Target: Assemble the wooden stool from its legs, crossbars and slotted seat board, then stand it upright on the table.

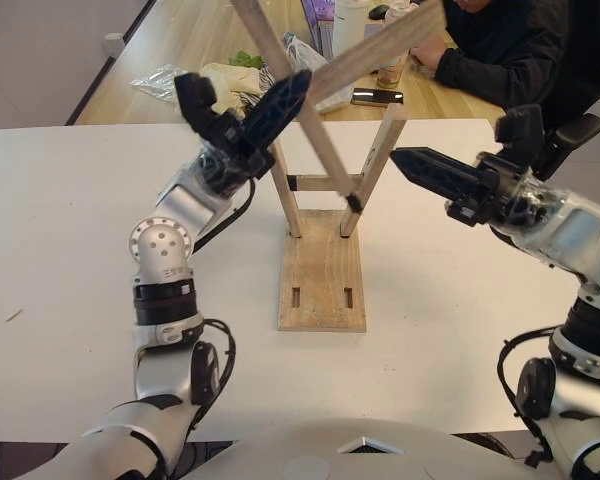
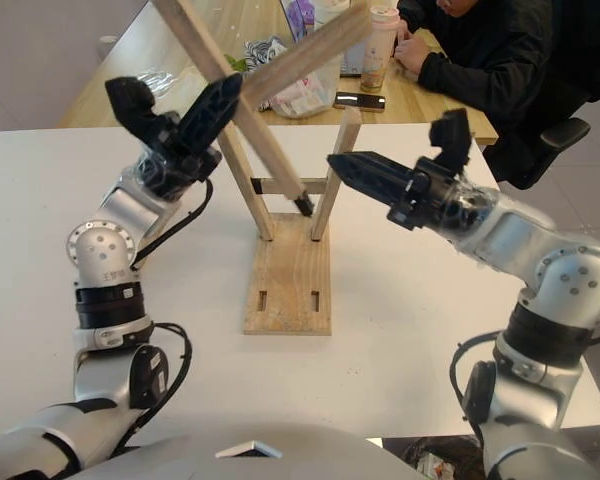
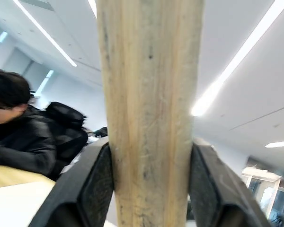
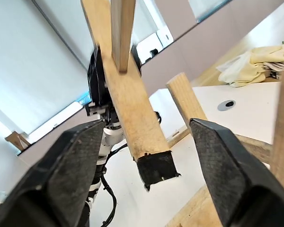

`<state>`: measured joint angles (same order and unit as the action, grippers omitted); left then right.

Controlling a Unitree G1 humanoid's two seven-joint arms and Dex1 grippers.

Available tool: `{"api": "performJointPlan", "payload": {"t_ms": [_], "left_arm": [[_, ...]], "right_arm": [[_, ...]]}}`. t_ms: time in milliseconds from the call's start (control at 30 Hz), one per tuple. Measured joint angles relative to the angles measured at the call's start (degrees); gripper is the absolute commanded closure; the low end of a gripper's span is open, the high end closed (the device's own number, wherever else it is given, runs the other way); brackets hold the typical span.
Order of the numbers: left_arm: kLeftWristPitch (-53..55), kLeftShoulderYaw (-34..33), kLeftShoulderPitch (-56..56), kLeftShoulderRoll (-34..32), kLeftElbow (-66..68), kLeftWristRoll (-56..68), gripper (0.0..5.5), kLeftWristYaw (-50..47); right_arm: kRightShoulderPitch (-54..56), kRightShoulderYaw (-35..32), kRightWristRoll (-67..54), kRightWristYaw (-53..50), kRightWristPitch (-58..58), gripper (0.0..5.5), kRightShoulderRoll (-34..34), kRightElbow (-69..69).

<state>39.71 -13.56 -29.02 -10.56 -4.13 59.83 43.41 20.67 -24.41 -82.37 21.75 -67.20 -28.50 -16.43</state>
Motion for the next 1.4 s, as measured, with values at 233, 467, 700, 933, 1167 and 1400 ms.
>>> {"api": "performJointPlan", "payload": {"t_ms": [233, 467, 700, 933, 1167, 1400], "left_arm": [[-6.0, 4.8, 12.4, -7.6, -4.4, -9.2, 3.48, 12.2], [-12.3, 8.3, 18.0, -9.5, -2.1, -15.7, 3.48, 18.1], [-19.9, 11.2, 20.3, -9.8, 1.0, -21.0, 3.48, 22.5], [-23.4, 12.2, 20.3, -10.0, 1.7, -22.5, 3.48, 24.1], [-23.7, 12.6, 20.5, -11.8, 1.6, -23.1, 3.48, 25.3], [-29.3, 14.4, 20.5, -12.1, 3.0, -24.8, 3.48, 28.0]], "right_arm": [[-8.0, -2.5, 8.5, 8.8, 6.9, 2.23, -3.6, 7.6], [-8.0, -1.8, 10.9, 9.5, 8.5, 2.23, -3.7, 10.3], [-6.8, -0.7, 12.4, 9.7, 9.0, 2.23, -3.7, 11.9], [-6.7, -0.2, 13.1, 10.0, 9.0, 2.23, -3.7, 12.2], [-6.3, -0.2, 13.7, 10.0, 9.6, 2.23, -3.6, 12.5], [-6.3, -0.2, 14.9, 10.0, 10.5, 2.23, -3.5, 12.7]]}}
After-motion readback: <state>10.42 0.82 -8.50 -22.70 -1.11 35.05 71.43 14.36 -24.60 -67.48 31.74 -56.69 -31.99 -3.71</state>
